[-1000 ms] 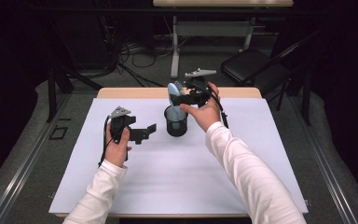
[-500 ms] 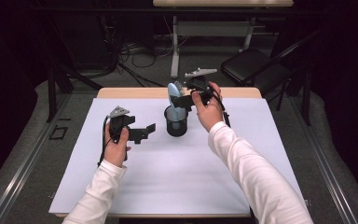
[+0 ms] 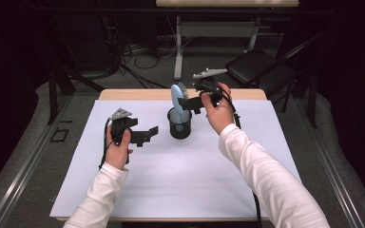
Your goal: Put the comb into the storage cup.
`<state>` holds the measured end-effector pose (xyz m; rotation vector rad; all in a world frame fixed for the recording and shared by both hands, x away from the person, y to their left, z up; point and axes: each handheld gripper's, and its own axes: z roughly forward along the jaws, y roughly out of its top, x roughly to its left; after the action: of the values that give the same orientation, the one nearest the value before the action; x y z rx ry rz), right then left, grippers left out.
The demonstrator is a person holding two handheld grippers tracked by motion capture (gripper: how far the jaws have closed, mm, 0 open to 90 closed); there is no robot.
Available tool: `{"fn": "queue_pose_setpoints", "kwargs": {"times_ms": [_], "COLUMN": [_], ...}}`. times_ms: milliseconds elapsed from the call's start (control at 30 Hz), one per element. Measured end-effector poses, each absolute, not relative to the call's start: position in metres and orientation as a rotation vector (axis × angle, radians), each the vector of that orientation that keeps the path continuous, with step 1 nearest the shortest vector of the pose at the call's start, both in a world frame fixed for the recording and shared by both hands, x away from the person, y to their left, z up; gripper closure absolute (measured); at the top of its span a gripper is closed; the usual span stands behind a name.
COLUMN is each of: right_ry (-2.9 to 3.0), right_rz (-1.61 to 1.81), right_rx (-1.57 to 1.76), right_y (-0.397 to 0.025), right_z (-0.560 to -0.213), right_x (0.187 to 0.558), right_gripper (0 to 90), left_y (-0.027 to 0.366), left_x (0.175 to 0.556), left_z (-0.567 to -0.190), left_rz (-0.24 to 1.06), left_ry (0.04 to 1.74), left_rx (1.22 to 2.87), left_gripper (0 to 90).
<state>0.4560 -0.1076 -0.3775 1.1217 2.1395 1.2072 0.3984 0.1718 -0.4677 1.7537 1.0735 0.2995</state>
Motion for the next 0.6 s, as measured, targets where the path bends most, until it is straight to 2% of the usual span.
{"fn": "queue_pose_setpoints", "kwargs": {"times_ms": [600], "right_ry": [2.089], "right_rz": [1.218], "right_rx": [1.139], "right_y": [-0.143], "right_z": [-0.373], "right_x": [0.44], "right_gripper": [0.0], "left_y": [0.175], "left_x": [0.398], "left_z": [-0.465], "left_rz": [0.313], "left_ry": [1.079], "left_rx": [1.758], "left_gripper": [0.4]}}
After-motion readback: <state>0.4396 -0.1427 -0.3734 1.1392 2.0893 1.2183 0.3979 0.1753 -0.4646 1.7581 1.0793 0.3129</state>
